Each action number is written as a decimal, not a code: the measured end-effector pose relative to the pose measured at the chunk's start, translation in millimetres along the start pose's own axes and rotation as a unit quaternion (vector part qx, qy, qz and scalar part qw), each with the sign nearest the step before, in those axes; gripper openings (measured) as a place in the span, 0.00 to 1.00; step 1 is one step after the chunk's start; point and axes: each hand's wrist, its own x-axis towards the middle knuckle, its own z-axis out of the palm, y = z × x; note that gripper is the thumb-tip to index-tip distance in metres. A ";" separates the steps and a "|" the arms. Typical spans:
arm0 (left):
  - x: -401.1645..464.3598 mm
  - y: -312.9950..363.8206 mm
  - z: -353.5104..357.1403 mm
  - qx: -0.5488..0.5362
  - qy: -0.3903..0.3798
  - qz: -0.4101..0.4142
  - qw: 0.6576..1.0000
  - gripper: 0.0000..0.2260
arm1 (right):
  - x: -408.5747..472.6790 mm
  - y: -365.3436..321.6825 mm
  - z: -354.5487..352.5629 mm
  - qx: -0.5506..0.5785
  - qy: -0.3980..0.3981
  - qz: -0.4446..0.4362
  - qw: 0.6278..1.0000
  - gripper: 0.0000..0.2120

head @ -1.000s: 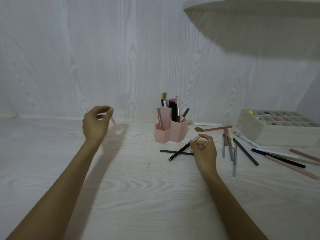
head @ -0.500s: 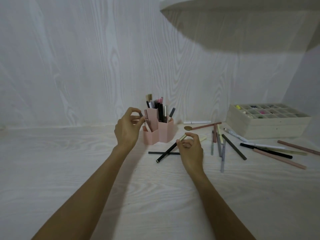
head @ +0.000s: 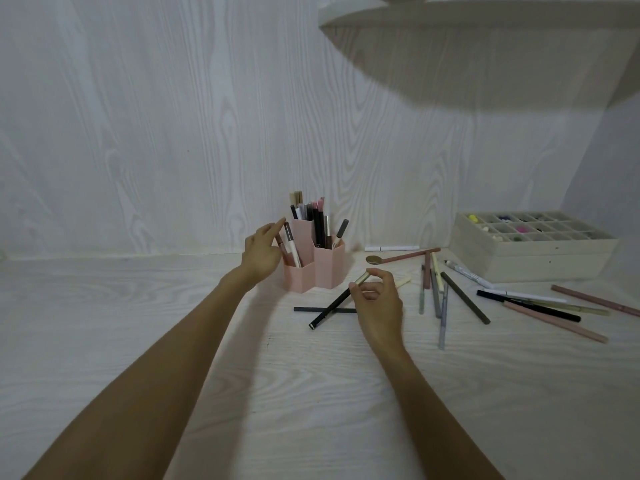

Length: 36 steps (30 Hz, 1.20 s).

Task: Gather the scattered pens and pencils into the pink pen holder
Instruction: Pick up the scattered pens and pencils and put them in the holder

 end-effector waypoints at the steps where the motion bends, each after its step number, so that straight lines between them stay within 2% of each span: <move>1: -4.7 -0.4 -1.6 -0.052 -0.002 0.014 0.999 0.32 | 0.3 -0.3 0.0 0.001 0.000 0.001 1.000 0.16; 2: -10.0 -1.1 -2.9 -0.097 0.015 0.029 0.995 0.32 | 0.5 -0.8 -0.1 0.004 -0.001 0.003 1.000 0.16; 4: -26.5 -3.7 -2.0 -0.137 0.119 0.049 0.982 0.29 | -0.2 -1.2 0.5 0.011 -0.001 0.006 1.000 0.16; 6: -49.5 -7.8 4.6 -0.131 0.250 0.059 0.957 0.23 | 0.7 -1.9 0.9 0.014 0.002 0.005 1.000 0.16; 8: -73.5 -15.5 13.0 -0.117 0.302 0.057 0.944 0.15 | 0.8 -2.2 0.9 0.011 0.005 0.006 1.000 0.17; 9: -82.2 -18.2 17.2 -0.108 0.282 0.051 0.952 0.12 | 0.9 -2.1 -0.1 0.013 0.008 0.005 1.000 0.17; 11: -92.9 -26.7 24.1 -0.075 0.181 0.030 0.980 0.09 | -0.7 -2.6 -0.2 0.019 0.014 0.001 1.000 0.17; 14: -95.4 -35.5 27.5 0.034 0.054 0.036 0.997 0.13 | -3.2 -1.6 -2.9 0.049 0.036 -0.003 0.998 0.16; 16: -92.9 -38.8 26.9 0.115 0.033 0.075 0.990 0.13 | -4.1 -2.0 -4.0 0.073 0.053 -0.006 0.996 0.15; 18: -92.7 -42.0 25.1 0.129 0.031 0.090 0.987 0.11 | -5.8 -9.0 -3.4 0.106 0.078 -0.022 0.991 0.14; 22: -93.4 -43.3 25.9 0.114 0.035 0.112 0.987 0.12 | -4.3 -37.3 -10.7 0.144 0.173 -0.141 0.964 0.14; 25: -94.2 -41.1 30.5 0.125 -0.016 0.175 0.977 0.16 | 10.1 -63.0 -15.2 0.090 0.205 -0.223 0.949 0.13; 27: -95.1 -39.3 35.4 0.145 -0.049 0.218 0.964 0.16 | 24.5 -78.2 -12.1 0.001 0.189 -0.262 0.946 0.12; 29: -94.4 -37.5 37.8 0.146 -0.045 0.220 0.964 0.15 | 39.9 -88.2 -7.1 -0.097 0.141 -0.282 0.944 0.11; 33: -91.3 -39.8 38.0 0.119 0.015 0.184 0.976 0.13 | 67.5 -91.3 8.8 -0.276 0.024 -0.299 0.913 0.09; 36: -90.6 -44.6 34.5 0.102 0.049 0.130 0.985 0.17 | 81.9 -84.4 17.7 -0.326 -0.056 -0.251 0.910 0.06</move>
